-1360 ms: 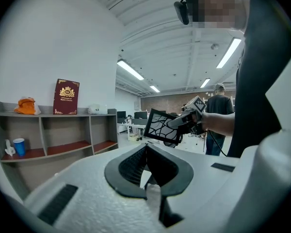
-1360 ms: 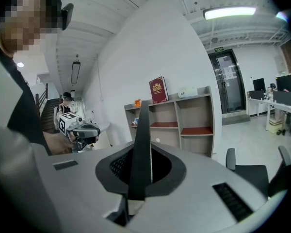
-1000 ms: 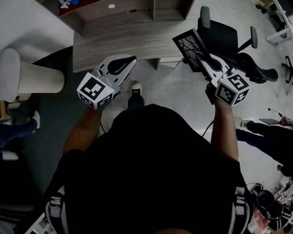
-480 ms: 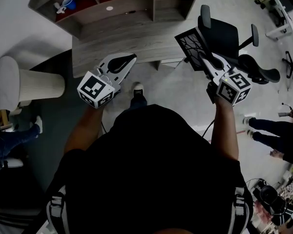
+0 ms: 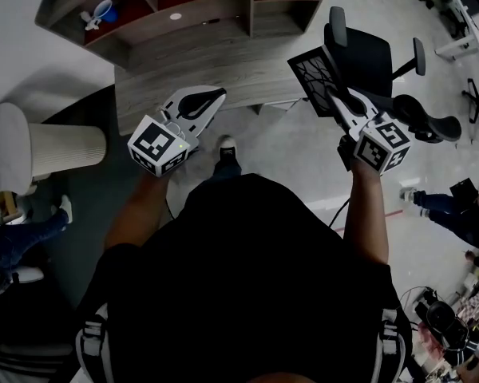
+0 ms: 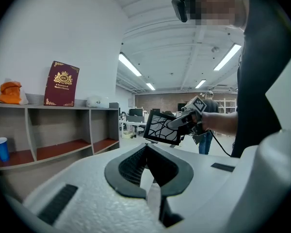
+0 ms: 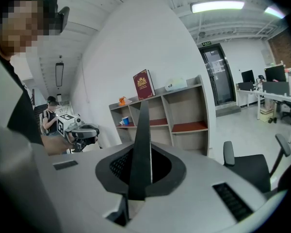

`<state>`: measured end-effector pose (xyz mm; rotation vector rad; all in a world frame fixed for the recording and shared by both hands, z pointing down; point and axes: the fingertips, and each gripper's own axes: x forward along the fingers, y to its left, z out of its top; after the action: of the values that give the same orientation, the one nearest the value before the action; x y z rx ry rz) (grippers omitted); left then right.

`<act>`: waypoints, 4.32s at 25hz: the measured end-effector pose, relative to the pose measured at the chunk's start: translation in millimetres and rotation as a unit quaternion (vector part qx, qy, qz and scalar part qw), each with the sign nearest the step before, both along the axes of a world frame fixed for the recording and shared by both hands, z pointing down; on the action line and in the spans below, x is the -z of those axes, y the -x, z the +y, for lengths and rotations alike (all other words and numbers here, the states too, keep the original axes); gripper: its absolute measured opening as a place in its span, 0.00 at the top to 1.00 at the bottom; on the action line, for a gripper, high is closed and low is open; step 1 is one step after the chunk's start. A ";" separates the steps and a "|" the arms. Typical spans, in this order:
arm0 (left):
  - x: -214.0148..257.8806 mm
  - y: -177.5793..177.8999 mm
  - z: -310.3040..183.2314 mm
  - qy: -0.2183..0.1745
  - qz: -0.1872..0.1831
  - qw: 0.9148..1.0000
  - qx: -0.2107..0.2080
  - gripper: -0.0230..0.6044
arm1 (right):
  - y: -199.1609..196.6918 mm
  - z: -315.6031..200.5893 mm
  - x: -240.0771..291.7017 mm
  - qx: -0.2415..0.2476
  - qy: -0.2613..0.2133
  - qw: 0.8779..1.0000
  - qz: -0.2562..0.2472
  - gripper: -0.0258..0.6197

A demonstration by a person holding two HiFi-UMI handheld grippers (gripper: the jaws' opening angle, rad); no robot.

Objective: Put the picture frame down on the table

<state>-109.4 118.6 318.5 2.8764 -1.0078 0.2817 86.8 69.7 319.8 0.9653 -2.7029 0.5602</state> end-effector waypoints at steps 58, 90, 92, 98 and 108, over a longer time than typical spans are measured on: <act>-7.1 99.9 -172.0 0.000 0.018 0.997 -0.079 0.94 | 94.7 -139.4 7.7 -0.071 0.015 0.997 0.039 0.93; -4.2 80.3 -175.0 -0.014 -0.004 0.992 -0.122 0.94 | 74.7 -118.1 -1.8 -0.108 0.007 0.993 0.038 0.93; -3.9 73.7 -176.7 -0.015 -0.007 0.992 -0.122 0.94 | 68.3 -120.6 -6.4 -0.108 0.009 0.994 0.034 0.93; -3.9 54.4 -189.1 -0.011 -0.001 0.993 -0.114 0.94 | 52.4 -134.1 -10.1 -0.104 0.012 0.994 0.031 0.93; -15.3 29.0 -200.8 0.005 -0.007 0.994 -0.113 0.94 | 35.2 -153.9 -29.1 -0.092 0.042 0.995 0.020 0.93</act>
<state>-138.4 -82.2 333.8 2.9842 -0.6785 0.3200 51.6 -84.2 348.9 1.1976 -2.5483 0.6740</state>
